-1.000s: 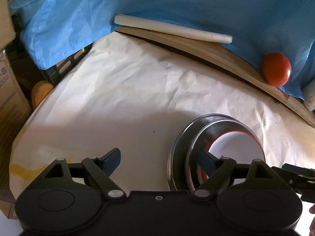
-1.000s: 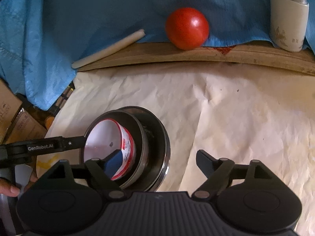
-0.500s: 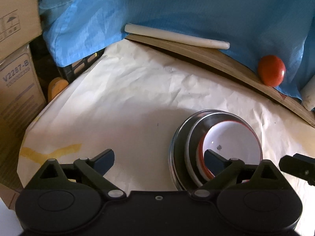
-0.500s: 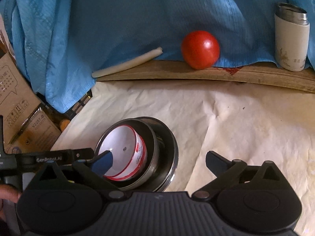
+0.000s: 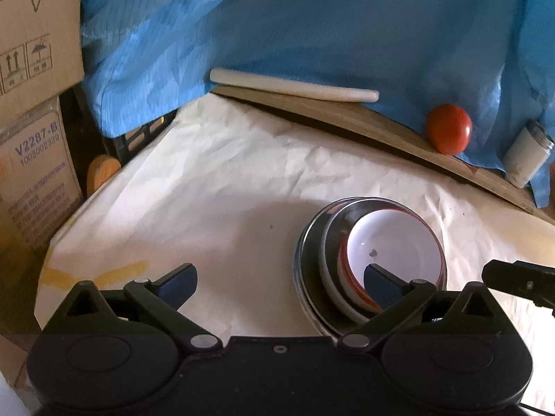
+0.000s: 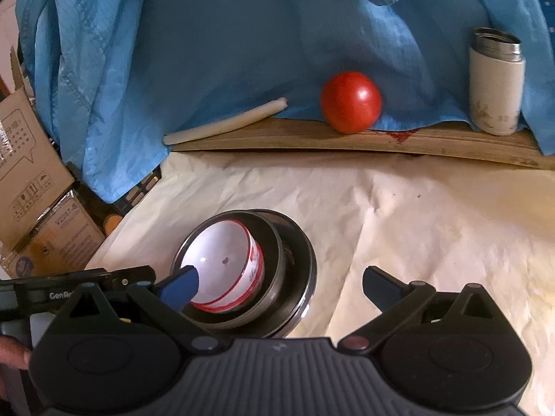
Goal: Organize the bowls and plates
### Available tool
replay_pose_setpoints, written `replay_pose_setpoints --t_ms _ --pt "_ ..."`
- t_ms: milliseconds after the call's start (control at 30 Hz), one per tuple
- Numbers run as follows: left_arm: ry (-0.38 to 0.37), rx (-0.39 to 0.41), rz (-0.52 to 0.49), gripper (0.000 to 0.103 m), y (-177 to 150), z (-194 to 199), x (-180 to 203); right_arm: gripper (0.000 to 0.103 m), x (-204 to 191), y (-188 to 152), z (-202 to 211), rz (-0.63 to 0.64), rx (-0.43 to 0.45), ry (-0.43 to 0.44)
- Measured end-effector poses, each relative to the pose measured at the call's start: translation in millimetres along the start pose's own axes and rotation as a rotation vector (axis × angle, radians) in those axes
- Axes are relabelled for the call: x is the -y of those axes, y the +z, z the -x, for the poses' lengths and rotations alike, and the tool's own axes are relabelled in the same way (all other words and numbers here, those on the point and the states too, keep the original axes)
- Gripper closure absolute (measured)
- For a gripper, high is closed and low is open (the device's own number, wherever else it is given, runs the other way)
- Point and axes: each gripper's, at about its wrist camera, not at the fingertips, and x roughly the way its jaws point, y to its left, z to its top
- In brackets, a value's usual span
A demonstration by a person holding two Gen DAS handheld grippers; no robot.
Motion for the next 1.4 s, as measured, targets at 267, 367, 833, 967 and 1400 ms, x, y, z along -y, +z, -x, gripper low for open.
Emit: replay_pose_setpoints --t_ms 267,367,833,967,1400 --pt "-0.055 0.059 -0.033 0.001 -6.6 20.4 -12.4 0.0 -16.2 -18.2 18.4 -0.027 0.067 -0.061" --pt "-0.078 0.09 -0.042 0.001 -8.2 32.0 -18.5 0.0 -26.7 -26.9 28.8 -0.032 0.104 -0.078" --pt "-0.155 0.194 -0.167 0.001 -39.4 76.3 -41.4 0.0 -83.0 -88.4 68.9 0.021 0.27 -0.19" --pt "-0.18 0.209 -0.192 0.001 -54.2 85.1 -48.5 0.0 -93.3 -107.2 75.4 0.011 0.284 -0.212" --pt "-0.211 0.209 -0.224 0.001 -83.7 88.8 -66.0 0.0 -106.0 -146.1 89.3 0.001 0.299 -0.272"
